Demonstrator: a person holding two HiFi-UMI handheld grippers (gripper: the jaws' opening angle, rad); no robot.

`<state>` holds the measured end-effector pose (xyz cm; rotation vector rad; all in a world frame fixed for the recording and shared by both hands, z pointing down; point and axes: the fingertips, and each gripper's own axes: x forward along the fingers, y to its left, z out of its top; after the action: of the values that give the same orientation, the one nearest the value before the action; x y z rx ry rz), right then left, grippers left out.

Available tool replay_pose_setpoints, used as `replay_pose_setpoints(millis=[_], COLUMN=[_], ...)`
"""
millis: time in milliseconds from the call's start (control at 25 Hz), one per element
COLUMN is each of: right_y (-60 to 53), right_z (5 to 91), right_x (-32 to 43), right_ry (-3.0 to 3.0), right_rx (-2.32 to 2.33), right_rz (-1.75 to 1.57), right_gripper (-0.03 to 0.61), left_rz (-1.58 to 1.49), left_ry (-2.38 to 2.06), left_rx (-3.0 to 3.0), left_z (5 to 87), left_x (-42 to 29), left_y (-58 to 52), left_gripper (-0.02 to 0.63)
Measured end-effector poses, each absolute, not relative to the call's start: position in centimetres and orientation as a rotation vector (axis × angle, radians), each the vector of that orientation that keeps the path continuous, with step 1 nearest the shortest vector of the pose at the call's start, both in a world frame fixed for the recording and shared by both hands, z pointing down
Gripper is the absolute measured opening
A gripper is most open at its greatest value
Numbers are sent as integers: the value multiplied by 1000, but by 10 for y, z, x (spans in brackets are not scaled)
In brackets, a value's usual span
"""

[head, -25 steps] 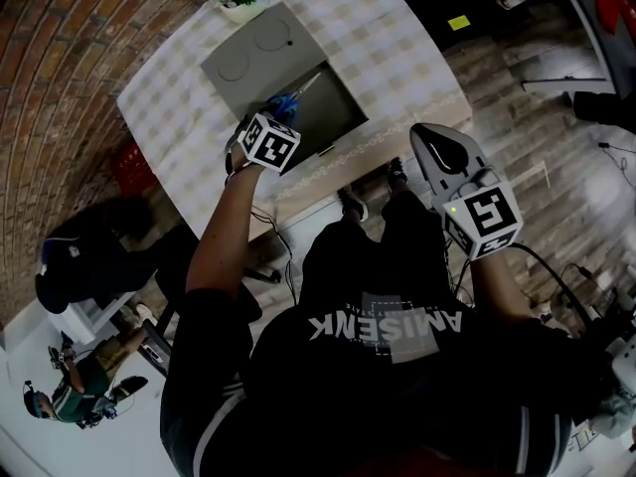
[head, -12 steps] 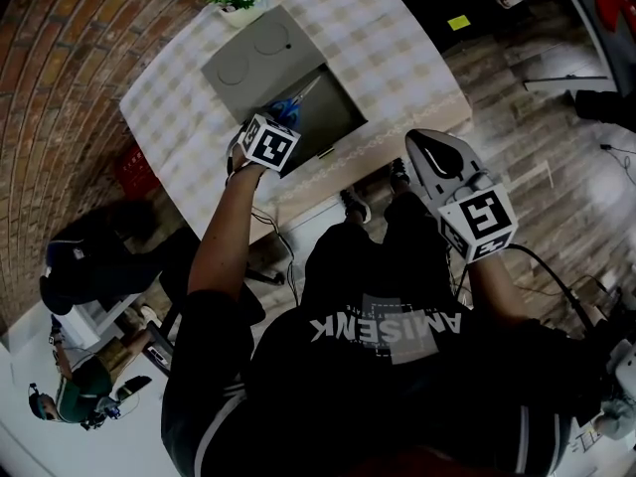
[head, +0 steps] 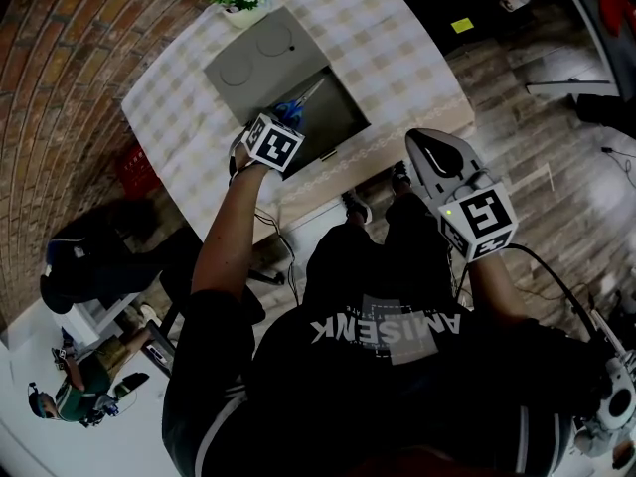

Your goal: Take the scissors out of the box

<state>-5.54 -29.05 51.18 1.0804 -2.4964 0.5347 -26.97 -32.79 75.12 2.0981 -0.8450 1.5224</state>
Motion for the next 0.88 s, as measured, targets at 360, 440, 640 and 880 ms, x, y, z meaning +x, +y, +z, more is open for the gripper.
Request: replay_pose_setpoints(millis=[360,440,640,880], right_y=[-292,-293,-296,-299], right_z=[515,512,507,498], right_x=[-58,-58,-52,-45], right_ry=[-2502,-2509,-2505,-2510], right_rx=[1061,1059,1071,1076], right_rz=[541,538,528,502], right_gripper=[43,43,43,43], left_rz=[1481,1441,1417,1413], left_ry=[-892,-929,-958,-921], left_rx=[2108,2103,2106,2107], left_z=[743,739,740,732], left_x=[-268,-269,-269,-265], left_y=[-330,-332,-334,-326], left_gripper=[89,89,89,89])
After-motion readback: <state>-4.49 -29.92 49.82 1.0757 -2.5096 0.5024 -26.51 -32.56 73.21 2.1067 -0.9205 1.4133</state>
